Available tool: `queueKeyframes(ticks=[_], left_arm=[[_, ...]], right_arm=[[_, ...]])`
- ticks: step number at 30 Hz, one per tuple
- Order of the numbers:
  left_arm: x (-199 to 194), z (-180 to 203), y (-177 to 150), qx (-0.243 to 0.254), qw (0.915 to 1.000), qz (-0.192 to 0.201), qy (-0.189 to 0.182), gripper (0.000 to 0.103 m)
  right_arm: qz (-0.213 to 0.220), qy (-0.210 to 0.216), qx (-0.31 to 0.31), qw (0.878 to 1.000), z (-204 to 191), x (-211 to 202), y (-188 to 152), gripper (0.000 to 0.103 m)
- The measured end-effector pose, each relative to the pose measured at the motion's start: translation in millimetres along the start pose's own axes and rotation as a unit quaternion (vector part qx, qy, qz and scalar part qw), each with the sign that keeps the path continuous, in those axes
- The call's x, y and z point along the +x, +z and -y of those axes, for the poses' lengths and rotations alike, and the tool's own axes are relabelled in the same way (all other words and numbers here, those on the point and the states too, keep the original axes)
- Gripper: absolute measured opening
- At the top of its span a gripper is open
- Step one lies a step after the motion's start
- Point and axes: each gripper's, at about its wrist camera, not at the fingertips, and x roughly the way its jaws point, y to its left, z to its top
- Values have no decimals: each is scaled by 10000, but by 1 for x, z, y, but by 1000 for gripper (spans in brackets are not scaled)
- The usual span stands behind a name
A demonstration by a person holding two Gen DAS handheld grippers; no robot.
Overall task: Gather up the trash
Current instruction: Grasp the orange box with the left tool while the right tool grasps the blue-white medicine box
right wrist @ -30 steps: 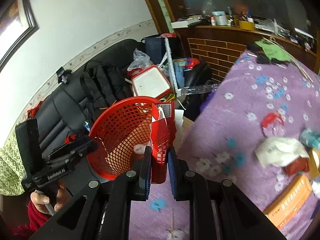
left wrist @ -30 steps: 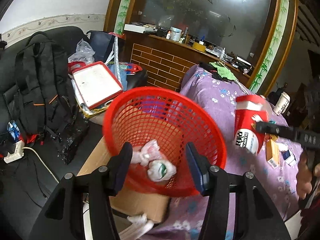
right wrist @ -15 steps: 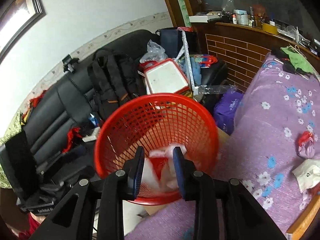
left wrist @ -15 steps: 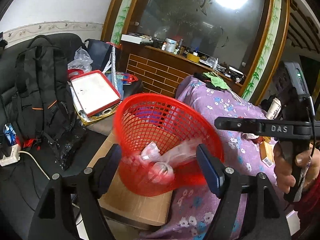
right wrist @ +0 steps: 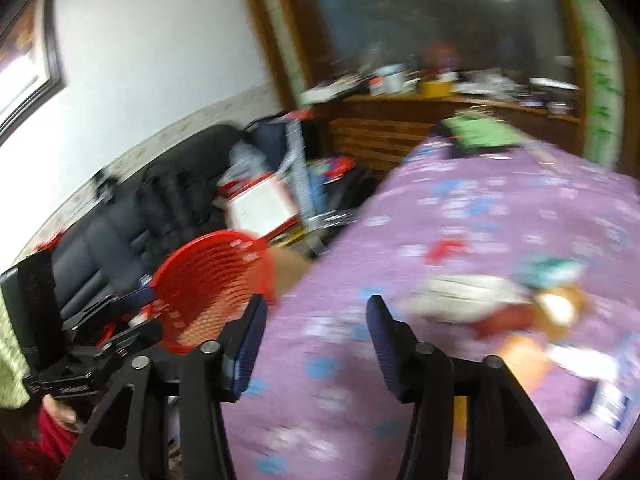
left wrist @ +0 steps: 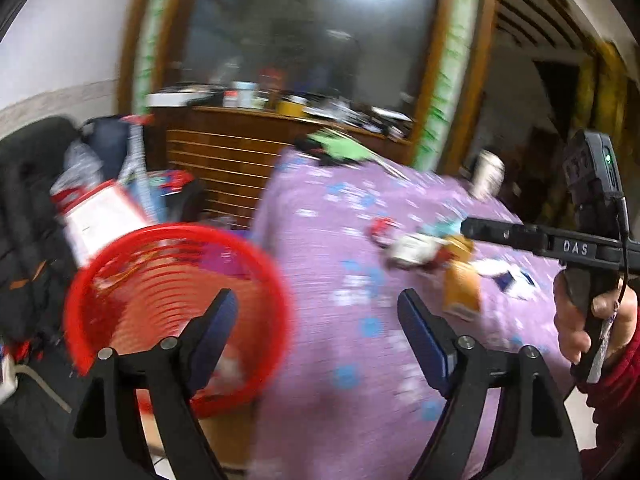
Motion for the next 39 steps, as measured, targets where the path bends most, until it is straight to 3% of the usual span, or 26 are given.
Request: queueKeyframes(ticks=[4, 10, 14, 18, 21, 23, 26, 27, 29, 31, 34, 36, 39], left_arm=[[48, 71, 11, 583, 9960, -484, -484, 87], [113, 151, 10, 1138, 9812, -1235, -951, 88], [159, 171, 8, 1130, 9750, -1731, -820, 90], [195, 180, 6, 1099, 9663, -2253, -582, 90], [211, 180, 6, 1045, 9652, -2352, -452, 90], [221, 177, 6, 944, 9655, -2405, -331, 90], [228, 177, 6, 893, 9675, -2348, -283, 85], [227, 179, 6, 927, 9679, -2325, -234, 83], [226, 181, 6, 1019, 9686, -2263, -135, 62], [222, 180, 5, 1105, 9684, -2235, -78, 53], [216, 174, 4, 1052, 9686, -2249, -149, 48], [212, 171, 2, 1015, 9693, -2234, -169, 48], [211, 173, 0, 1023, 9704, -2183, -120, 48]], right_arm=[[112, -669, 622, 9958, 75, -38, -14, 61], [186, -1287, 1385, 9818, 169, -83, -41, 65], [274, -1372, 1651, 9763, 206, -92, -53, 65], [28, -1382, 1850, 9730, 233, -86, -59, 66], [-46, -1286, 1827, 9747, 242, -84, -66, 70], [-129, -1115, 1848, 9763, 248, -78, -69, 75], [-213, -713, 2005, 9769, 253, -68, -75, 76], [-281, -589, 2058, 9764, 254, -64, -76, 76], [-395, -315, 2058, 9773, 246, -59, -79, 76], [-585, -71, 1834, 9813, 229, -56, -82, 76], [-874, 339, 1429, 9853, 198, -54, -88, 76], [-990, 255, 1046, 9892, 179, -55, -91, 76], [-994, -295, 574, 9930, 166, -52, -90, 76]])
